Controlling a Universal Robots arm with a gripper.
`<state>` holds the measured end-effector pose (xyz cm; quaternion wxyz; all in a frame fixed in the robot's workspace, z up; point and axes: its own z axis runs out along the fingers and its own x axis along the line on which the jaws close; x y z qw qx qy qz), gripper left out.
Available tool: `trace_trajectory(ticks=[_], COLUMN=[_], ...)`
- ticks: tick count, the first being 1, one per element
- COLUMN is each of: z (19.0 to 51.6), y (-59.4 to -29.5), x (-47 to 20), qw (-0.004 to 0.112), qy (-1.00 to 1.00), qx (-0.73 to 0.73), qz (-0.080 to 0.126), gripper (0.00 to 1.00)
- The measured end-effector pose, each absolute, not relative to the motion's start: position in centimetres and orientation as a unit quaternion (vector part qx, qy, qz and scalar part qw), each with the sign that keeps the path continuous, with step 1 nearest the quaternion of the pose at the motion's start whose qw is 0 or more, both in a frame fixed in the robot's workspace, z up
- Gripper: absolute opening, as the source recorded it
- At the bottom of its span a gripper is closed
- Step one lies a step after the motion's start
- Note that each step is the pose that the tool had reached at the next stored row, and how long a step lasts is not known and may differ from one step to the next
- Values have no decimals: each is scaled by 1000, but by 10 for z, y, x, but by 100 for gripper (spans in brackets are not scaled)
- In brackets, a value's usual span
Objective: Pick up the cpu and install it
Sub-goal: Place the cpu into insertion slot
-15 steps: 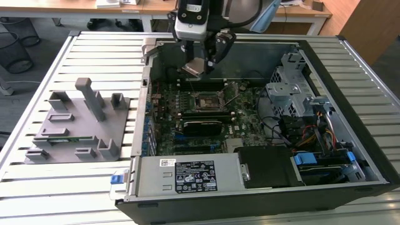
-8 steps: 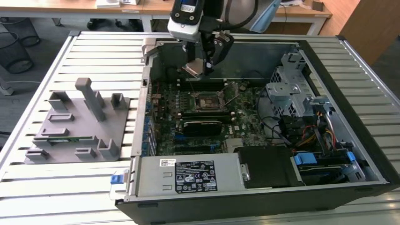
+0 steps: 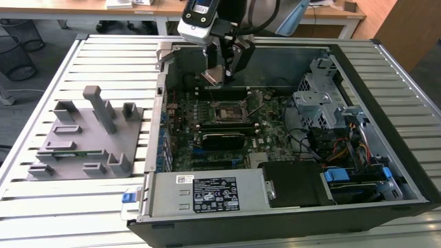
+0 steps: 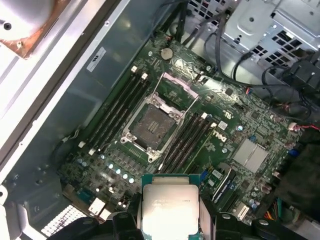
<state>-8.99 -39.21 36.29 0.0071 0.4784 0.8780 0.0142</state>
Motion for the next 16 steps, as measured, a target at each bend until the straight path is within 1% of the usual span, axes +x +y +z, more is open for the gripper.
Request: trace_trajectory(ticks=[16], z=[361], y=[-391], x=[-90], qw=[9], qy=[821], qx=[570], qz=[13], gripper=[54])
